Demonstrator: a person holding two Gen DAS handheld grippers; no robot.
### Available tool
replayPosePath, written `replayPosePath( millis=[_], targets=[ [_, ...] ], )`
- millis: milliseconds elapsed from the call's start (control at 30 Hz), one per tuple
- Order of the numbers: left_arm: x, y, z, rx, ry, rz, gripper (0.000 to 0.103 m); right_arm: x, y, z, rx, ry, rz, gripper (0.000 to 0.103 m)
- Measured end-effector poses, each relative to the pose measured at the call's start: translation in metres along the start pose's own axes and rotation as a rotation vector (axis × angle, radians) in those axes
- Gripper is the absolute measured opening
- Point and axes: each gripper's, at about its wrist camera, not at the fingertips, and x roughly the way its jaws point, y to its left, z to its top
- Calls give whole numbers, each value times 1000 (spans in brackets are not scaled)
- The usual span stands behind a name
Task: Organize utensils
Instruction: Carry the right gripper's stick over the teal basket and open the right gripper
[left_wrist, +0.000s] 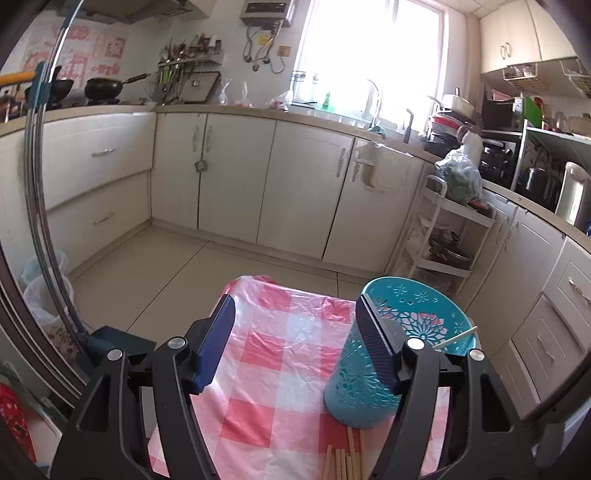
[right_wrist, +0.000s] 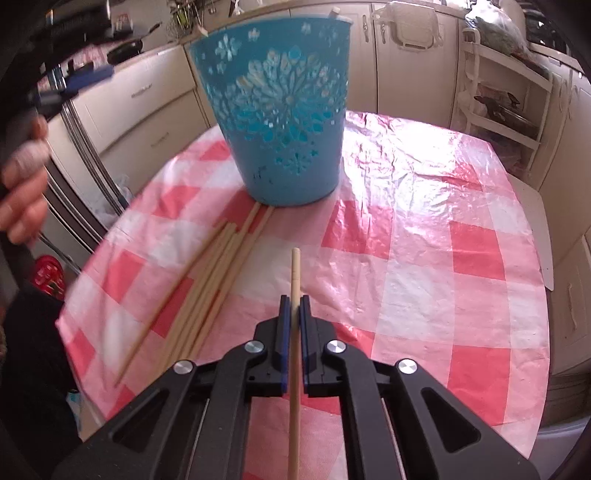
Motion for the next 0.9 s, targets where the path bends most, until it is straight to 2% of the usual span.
replayPosePath(
  millis=[133, 333, 467, 567, 700, 767, 900],
  targets=[
    [10, 22, -4, -72, 43, 23, 65, -41, -1, 23, 61, -143, 146, 6],
    [16, 33, -4, -129, 61, 21, 70, -81, 1, 73, 130, -302, 281, 6],
    [13, 31, -2, -135, 45, 16, 73, -95, 8, 129, 154, -444, 310, 6],
    [11, 27, -2, -127, 35, 18, 76, -94, 17, 171, 151, -563, 264, 6],
    [13, 28, -2, -130, 33, 23, 79, -69, 28, 211, 146, -690, 110, 6],
    [15, 31, -1, -139, 39, 29, 79, -50, 28, 219, 146, -703, 42, 6],
    [20, 39, -1, -169, 63, 33, 80, -14, 18, 221, 167, -638, -25, 6]
  ],
)
